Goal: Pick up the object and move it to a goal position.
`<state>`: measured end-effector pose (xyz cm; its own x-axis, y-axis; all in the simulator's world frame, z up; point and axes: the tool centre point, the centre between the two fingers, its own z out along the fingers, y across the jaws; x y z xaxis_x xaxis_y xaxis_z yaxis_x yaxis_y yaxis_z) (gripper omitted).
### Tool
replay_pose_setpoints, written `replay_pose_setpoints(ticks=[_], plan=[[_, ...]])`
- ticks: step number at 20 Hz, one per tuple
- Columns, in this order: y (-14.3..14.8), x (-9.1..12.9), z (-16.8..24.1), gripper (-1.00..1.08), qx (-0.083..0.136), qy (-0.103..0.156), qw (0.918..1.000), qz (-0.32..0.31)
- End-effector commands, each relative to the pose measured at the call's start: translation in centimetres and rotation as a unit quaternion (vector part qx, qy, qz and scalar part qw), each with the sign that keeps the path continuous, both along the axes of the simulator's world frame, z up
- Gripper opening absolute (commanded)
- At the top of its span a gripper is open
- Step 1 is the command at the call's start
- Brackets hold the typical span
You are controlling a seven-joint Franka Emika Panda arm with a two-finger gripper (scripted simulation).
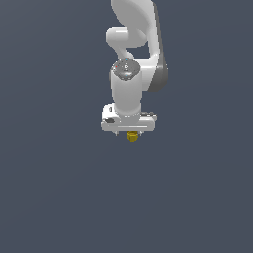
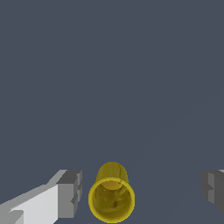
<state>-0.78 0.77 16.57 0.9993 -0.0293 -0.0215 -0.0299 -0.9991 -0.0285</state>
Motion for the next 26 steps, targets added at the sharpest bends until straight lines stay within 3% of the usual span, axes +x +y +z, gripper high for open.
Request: replay_pose_setpoints(ticks=[1,8,15,26], plan=[[-0.4,-0.1,0.0,1.00,0.002,0.003,1.0000,-0.004],[-0.2,-0.4,-0.4,1.00,0.000,0.002,1.0000,0.008],[0.5,-2.2,-2.2,1.00,-0.004,-0.002,0.9983,0.059],[2.1,-7.1,-6.0,1.00,-0.011,-0.011,0.9830,0.183]])
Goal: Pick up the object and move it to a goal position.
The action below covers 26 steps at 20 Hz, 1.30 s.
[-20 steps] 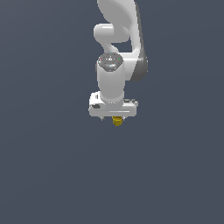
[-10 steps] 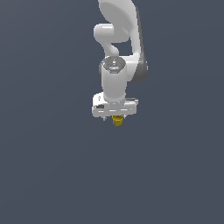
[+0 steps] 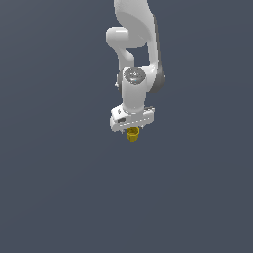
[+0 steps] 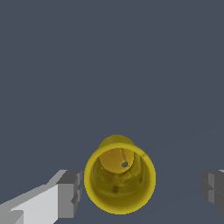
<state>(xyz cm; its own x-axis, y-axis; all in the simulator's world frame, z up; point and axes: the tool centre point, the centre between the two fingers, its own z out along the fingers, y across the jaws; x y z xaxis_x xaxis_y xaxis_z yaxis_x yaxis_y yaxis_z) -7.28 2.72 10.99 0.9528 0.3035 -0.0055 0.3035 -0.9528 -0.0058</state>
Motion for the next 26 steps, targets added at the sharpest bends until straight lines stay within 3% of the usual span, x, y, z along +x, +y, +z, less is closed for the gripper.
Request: replay_pose_setpoints(ticks=[1,14,26], plan=[[0.3,-0.9,-0.6,1.00,-0.001,-0.002,0.9997,0.023],[0.6,-2.0,-1.8,1.00,-0.002,-0.003,0.9988,0.049],[0.7,-2.2,-6.1,1.00,-0.002,-0.004,0.9987,0.051]])
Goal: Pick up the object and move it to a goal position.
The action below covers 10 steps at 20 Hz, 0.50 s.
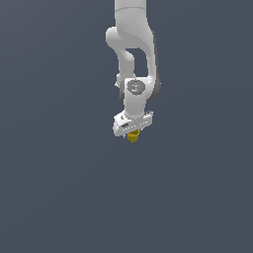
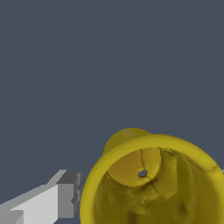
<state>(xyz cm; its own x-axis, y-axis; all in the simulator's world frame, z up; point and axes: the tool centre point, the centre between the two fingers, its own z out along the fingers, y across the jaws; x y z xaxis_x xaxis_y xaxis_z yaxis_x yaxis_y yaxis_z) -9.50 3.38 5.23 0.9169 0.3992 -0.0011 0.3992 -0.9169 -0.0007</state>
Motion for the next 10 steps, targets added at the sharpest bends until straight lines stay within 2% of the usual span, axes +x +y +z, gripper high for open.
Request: replay_pose_setpoints(ticks=[1,3,4,10], plan=[[-0.01,0.05,-0.49,1.00,0.000,-0.001,1.0000,0.000],[-0.01,0.06,-0.59,1.00,0.000,-0.001,1.0000,0.000],[-0.01,0.06,-0.59,-1.00,0.000,-0.001,1.0000,0.000],[-0.01,0.06,-0.59,-1.00,0.000,-0.001,1.0000,0.000]])
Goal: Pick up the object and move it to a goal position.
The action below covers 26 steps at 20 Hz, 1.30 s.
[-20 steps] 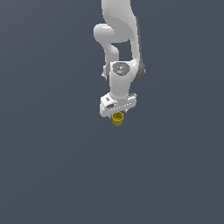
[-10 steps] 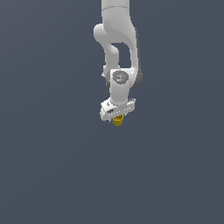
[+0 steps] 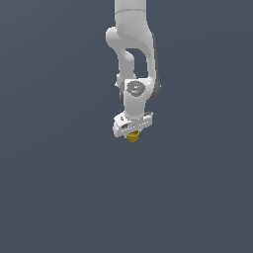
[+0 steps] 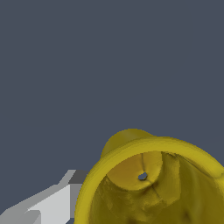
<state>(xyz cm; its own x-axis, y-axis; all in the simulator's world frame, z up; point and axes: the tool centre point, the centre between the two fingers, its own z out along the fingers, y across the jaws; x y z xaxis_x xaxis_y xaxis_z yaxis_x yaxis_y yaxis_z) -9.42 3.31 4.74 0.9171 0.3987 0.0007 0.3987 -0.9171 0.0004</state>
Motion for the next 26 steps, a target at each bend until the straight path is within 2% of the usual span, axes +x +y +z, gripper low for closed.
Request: replay_pose_setpoints(ticks=[1,13,19,26], plan=[[0.1,0.0,-0.1,-1.00,0.000,0.000,1.0000,0.000],[0.3,0.6,2.1,-1.00,0.000,0.000,1.0000,0.000],[0.9,1.5,5.8,-1.00,0.000,0.000,1.0000,0.001],[1.9,3.3,12.2,-1.00,0.000,0.000,1.0000,0.001]])
